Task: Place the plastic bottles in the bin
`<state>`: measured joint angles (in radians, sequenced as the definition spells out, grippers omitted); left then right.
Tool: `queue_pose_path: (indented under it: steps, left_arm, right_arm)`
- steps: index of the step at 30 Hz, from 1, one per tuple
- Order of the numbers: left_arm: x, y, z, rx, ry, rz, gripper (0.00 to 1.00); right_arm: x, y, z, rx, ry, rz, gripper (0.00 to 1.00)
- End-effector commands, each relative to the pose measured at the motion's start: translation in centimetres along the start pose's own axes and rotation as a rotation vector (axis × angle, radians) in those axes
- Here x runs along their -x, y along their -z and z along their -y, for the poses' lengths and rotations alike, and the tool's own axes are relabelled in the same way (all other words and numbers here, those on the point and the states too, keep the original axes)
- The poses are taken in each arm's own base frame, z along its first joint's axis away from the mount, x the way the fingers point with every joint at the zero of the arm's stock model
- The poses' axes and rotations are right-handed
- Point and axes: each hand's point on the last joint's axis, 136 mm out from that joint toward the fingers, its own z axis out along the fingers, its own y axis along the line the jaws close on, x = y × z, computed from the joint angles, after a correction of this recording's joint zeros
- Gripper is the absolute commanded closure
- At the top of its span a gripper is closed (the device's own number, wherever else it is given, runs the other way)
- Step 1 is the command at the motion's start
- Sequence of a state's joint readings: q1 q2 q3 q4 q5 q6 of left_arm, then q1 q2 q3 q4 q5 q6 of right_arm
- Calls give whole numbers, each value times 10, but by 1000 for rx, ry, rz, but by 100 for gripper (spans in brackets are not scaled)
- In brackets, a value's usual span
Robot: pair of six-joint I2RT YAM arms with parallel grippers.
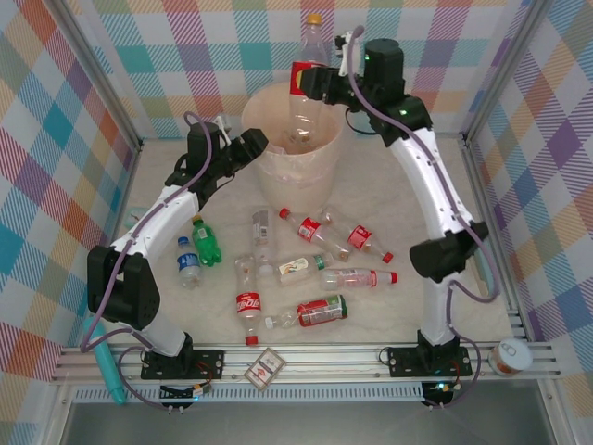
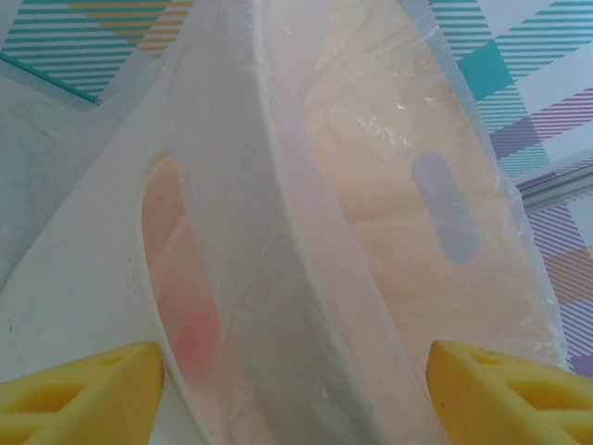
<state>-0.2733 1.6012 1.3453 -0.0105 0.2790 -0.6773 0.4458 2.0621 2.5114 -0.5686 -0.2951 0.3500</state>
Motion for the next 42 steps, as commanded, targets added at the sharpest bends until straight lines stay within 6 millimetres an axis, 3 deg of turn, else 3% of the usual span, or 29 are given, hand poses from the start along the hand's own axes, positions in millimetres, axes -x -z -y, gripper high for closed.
queue_pose_path:
  steps: [1, 5, 10, 18, 21, 25, 27, 29, 34, 39, 42]
  left_arm:
    - [-21, 3, -7, 33, -16, -91, 23]
    - [-16, 10, -1, 40, -43, -88, 21]
    - [-13, 12, -3, 52, -63, -62, 20]
    - [-20, 0, -7, 29, -47, -91, 21]
    - [-20, -4, -6, 18, -41, -94, 21]
    - [-23, -14, -7, 5, -16, -115, 22]
    - [-26, -17, -8, -1, -8, -119, 22]
    - [-25, -16, -9, 1, -4, -110, 22]
    - [-19, -8, -9, 35, -28, -93, 22]
    - [-15, -1, -9, 61, -44, -77, 22]
    - [-10, 4, -6, 67, -64, -67, 22]
  right_arm:
    - [-15, -13, 4, -43, 44, -41, 47]
    - [-49, -40, 20, -83, 43, -110, 47]
    - [-83, -58, 40, -127, 19, -195, 39]
    - [-79, -59, 56, -222, 4, -174, 36]
    - [-59, -57, 62, -263, -42, -86, 37]
    - [-22, -53, 51, -214, -111, 43, 38]
    - [-17, -54, 54, -226, -108, 64, 38]
    - [-25, -60, 62, -247, -109, 51, 38]
    - [-72, -88, 84, -278, -157, -51, 38]
    - [-105, -105, 80, -278, -142, -123, 36]
    - [-117, -105, 72, -267, -137, -171, 28]
